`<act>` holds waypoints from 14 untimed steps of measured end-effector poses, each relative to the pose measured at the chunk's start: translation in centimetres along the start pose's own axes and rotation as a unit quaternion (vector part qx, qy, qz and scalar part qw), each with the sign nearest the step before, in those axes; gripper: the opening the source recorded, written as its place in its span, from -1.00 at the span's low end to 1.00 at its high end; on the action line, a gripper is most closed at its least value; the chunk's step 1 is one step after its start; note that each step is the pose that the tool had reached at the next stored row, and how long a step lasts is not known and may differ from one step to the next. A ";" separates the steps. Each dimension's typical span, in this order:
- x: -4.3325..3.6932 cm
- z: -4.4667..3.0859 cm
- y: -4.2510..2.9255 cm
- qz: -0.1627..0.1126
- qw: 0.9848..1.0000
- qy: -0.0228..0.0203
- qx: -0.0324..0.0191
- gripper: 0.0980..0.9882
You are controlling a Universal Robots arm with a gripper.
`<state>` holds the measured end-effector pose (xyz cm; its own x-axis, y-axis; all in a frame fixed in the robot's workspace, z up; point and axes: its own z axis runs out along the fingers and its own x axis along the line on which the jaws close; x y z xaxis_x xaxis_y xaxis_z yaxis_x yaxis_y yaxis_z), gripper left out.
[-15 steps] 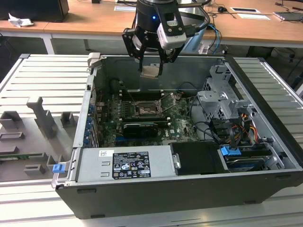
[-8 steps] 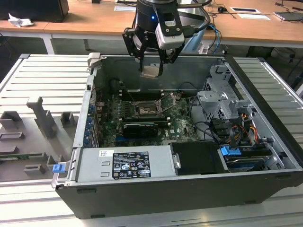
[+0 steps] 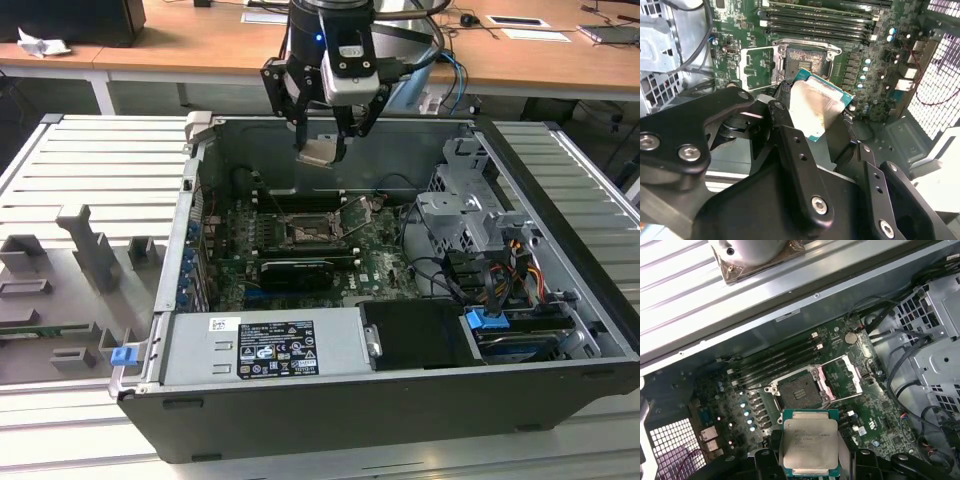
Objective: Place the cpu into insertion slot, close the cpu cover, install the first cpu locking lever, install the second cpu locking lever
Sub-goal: 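Place the cpu into insertion slot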
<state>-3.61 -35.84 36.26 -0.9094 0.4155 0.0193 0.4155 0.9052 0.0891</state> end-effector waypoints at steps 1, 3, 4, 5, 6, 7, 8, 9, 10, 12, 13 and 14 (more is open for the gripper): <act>0.00 0.03 0.00 0.006 1.000 -0.001 0.000 -0.04; -0.01 0.10 -0.01 0.012 1.000 -0.001 0.000 -0.04; -0.01 0.15 -0.02 0.012 1.000 -0.001 0.000 -0.04; 0.00 0.24 -0.02 0.013 1.000 -0.001 0.000 -0.04; -0.01 0.30 -0.03 0.013 1.000 -0.001 0.000 -0.04; -0.01 0.33 -0.03 0.013 1.000 -0.001 0.000 -0.04; -0.01 0.38 -0.03 0.013 1.000 -0.001 0.000 -0.04; -0.01 0.43 -0.04 0.013 1.000 -0.001 0.000 -0.04; -0.01 0.51 -0.05 0.013 1.000 -0.001 0.000 -0.04; -0.01 0.58 -0.05 0.013 1.000 -0.001 0.000 -0.04; -0.01 0.60 -0.06 0.015 1.000 -0.002 0.000 -0.04; -0.01 0.61 -0.06 0.018 1.000 -0.002 0.000 -0.04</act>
<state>-3.61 -35.84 35.64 -0.8939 0.4478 0.0189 0.4476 0.8899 0.0882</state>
